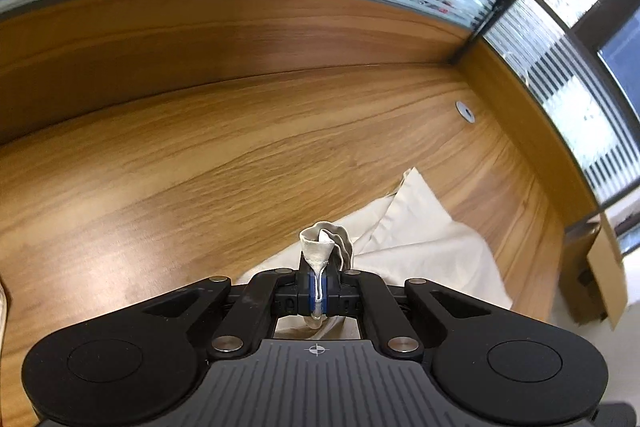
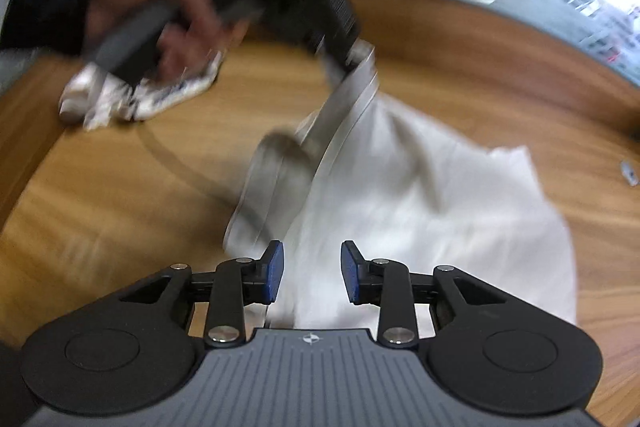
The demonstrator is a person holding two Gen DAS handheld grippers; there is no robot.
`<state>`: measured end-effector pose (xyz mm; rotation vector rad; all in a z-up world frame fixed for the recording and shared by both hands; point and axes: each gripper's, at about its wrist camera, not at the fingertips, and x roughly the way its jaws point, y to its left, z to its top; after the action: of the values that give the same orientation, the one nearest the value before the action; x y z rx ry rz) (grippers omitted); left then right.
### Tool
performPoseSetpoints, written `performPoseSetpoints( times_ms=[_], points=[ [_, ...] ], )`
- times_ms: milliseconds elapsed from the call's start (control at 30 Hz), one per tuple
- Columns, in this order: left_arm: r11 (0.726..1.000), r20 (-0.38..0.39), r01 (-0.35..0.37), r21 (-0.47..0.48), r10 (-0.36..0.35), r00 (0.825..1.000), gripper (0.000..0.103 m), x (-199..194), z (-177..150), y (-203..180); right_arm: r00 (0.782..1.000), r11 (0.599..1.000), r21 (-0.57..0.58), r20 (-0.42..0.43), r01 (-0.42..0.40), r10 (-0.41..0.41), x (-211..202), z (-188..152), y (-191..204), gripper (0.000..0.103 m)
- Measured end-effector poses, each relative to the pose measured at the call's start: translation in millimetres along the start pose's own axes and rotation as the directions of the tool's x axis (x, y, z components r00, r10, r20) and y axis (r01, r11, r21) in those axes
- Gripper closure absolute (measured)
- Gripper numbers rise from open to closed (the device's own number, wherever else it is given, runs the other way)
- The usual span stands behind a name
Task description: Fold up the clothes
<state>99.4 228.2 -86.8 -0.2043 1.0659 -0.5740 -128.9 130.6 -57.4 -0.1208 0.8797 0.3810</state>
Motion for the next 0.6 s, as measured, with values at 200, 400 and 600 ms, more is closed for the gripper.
performPoseSetpoints(
  times_ms=[200, 400, 600],
  points=[
    [1.000, -0.023, -0.009, -0.027, 0.009, 1.000, 0.098, -1, 3, -2, 0.997, 0.990, 0.141, 0.067, 0.021, -0.030, 23, 34, -6, 0.061],
    [0.998, -0.039, -0.023, -0.063, 0.020, 0.999, 0.098, 2, 5, -4, 0.989, 0.949, 0.299, 0.074, 0.102, -0.130, 62, 51, 4, 0.040],
    [0.994, -0.043, -0.007, -0.109, 0.002, 0.999, 0.098, 0, 10, 0, 0.972, 0.889, 0.415, 0.045, 0.193, -0.232, 92, 58, 10, 0.040]
  ],
)
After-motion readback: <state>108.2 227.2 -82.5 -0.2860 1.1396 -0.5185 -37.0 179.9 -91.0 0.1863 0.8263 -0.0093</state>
